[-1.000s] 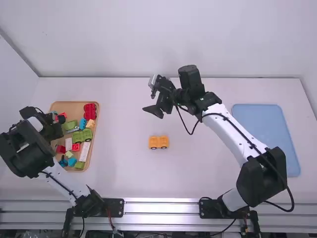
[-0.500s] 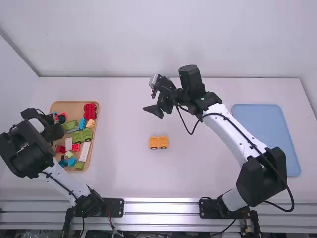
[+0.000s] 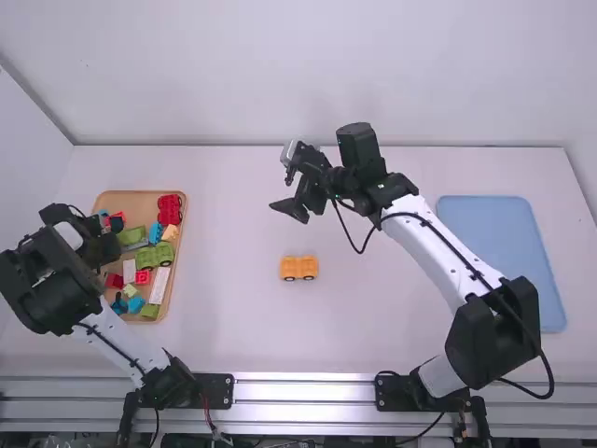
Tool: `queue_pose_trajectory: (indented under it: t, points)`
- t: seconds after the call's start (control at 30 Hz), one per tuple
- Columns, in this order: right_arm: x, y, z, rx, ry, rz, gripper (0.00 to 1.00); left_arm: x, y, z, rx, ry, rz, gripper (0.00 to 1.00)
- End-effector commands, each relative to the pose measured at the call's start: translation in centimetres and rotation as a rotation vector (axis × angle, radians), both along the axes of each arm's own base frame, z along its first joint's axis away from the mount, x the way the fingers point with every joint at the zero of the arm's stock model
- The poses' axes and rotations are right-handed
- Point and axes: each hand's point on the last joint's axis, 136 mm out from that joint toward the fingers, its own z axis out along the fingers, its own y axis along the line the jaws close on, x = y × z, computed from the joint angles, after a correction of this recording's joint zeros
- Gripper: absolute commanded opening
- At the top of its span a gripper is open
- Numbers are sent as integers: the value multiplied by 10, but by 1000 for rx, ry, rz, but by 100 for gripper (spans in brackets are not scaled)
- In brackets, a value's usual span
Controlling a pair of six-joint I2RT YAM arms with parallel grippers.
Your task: Assemble lego blocks to make yellow taxi
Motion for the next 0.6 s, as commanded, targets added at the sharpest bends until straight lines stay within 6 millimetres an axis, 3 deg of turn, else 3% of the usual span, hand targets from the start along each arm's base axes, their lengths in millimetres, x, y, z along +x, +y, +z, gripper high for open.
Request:
queue_pose_trajectory:
  t: [0.0,0.1,0.23,0.33,0.37,0.43,0.47,0.57]
  points:
    - [5,1,14,20,-22,-2,99,-3,-10,-8,-42,16,24,19]
    - [5,1,14,20,-23,-3,99,-1,-8,-2,-42,-4,63,13]
    - [8,-3,14,20,-22,-15,99,1,-5,20,-16,-37,83,10]
    - [24,-12,19,51,36,-115,98,6,-10,70,35,-124,77,7]
    - [25,-12,19,52,38,-119,98,6,-10,73,39,-126,75,6]
    - [30,-15,21,67,54,-149,98,8,-20,97,80,-165,45,6]
    - [35,-18,22,83,71,-169,99,12,-31,115,114,-209,6,6]
    - [44,-19,24,127,124,-215,99,23,-61,147,193,-308,-84,6]
